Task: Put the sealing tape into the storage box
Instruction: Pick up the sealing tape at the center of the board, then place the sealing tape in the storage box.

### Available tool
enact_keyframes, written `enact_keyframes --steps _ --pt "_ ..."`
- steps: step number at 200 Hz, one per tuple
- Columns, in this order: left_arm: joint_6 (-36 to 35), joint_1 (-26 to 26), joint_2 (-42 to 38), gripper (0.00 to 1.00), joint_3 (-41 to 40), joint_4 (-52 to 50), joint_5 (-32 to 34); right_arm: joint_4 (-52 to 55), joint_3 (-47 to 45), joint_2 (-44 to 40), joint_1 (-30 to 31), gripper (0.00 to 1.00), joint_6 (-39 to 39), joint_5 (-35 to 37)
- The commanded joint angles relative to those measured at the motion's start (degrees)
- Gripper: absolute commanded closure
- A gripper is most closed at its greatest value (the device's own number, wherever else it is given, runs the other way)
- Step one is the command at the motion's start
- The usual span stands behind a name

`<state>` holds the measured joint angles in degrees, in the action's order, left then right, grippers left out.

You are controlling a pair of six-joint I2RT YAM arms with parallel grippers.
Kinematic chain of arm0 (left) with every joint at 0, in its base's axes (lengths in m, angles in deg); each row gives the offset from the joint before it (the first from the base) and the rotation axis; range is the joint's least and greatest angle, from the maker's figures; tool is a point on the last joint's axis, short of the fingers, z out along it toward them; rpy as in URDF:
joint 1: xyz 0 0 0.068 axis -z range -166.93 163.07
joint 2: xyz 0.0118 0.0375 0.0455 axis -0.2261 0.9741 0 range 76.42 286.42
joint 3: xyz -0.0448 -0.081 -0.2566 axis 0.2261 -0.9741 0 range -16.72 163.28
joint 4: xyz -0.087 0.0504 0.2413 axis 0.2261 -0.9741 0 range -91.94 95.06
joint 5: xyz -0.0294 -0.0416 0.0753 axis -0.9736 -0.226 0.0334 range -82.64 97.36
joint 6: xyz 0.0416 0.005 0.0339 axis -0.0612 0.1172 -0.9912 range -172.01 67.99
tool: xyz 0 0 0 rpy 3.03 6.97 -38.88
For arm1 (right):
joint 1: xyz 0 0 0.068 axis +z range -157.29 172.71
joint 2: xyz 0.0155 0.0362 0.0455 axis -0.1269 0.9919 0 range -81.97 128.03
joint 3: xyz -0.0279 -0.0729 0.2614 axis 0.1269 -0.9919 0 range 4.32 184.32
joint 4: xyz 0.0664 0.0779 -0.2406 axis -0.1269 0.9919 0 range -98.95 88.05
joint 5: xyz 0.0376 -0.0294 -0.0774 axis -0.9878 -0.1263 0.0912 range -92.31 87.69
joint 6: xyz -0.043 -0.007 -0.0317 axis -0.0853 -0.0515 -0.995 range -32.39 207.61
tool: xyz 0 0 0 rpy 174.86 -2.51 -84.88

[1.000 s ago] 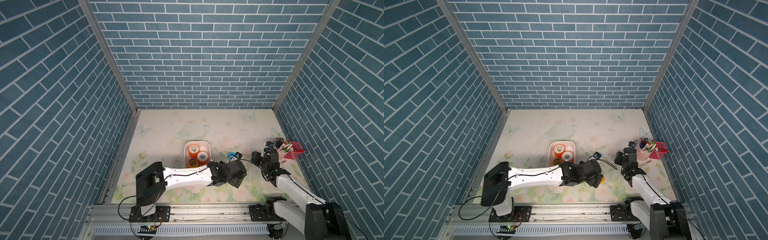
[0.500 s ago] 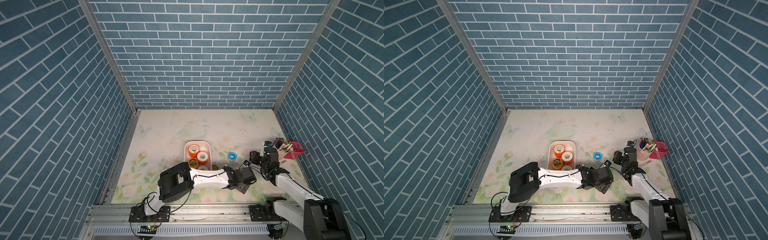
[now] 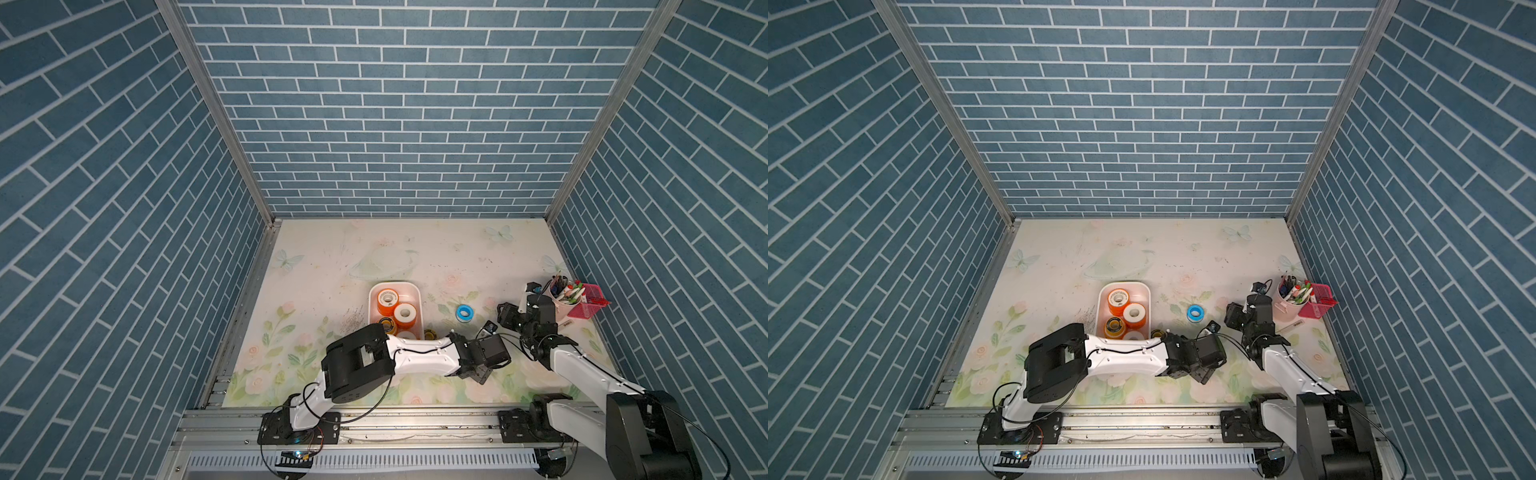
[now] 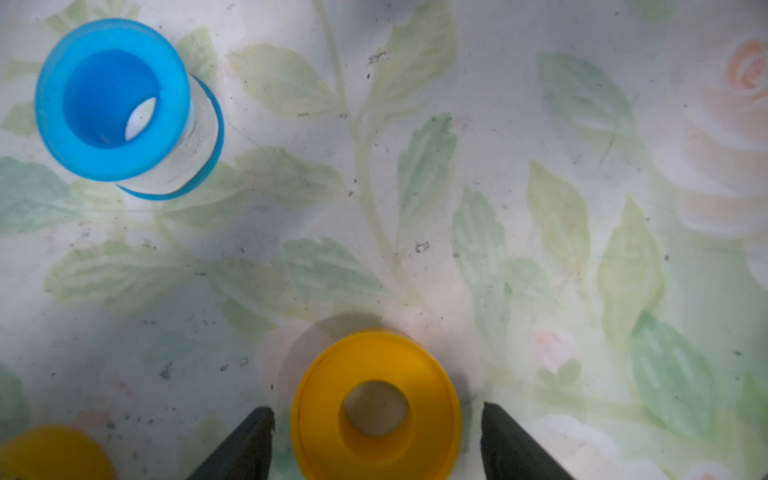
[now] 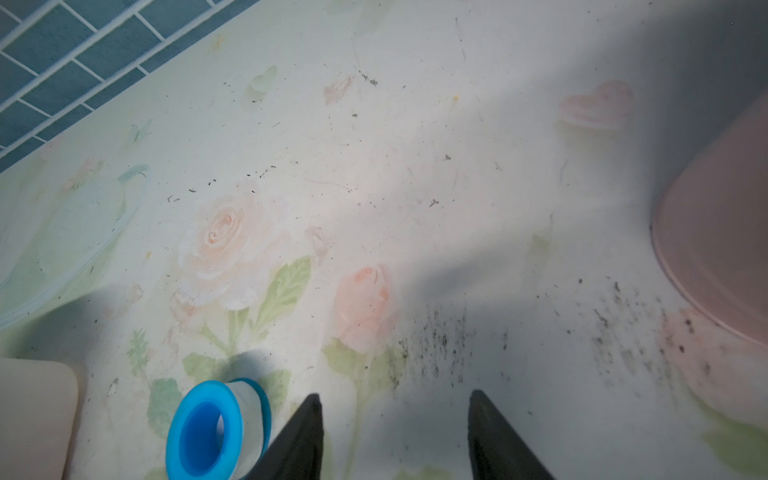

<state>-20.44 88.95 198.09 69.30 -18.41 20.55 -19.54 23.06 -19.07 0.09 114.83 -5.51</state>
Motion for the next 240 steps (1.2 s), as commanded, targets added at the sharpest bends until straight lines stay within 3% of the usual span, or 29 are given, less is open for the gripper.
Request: enact_keyframes --steps 1,87,140,181,240 --pt "0.26 -0.57 1.55 0.21 0.88 -0.77 0.41 -1.03 -0.02 0.61 -0.35 0.44 0.73 -0.75" --pt "0.77 -0.79 0.89 0.35 1.06 -1.15 0.39 -1.17 0.06 0.83 -0.35 0.44 0.64 -0.75" --pt "1.37 -0.64 -3.37 0.37 0.46 -3.05 2.38 -1.36 0.06 0.83 -0.37 0.44 0.65 -2.50" --pt "2.15 -0.63 -9.56 0.38 -3.16 -4.41 4.65 -1.36 0.02 0.83 -0.35 0.44 0.64 -2.51" --pt "4.24 -2.98 -25.43 0.38 -14.18 -6.68 8.57 -1.36 0.16 1.23 -0.35 0.44 0.67 -2.60"
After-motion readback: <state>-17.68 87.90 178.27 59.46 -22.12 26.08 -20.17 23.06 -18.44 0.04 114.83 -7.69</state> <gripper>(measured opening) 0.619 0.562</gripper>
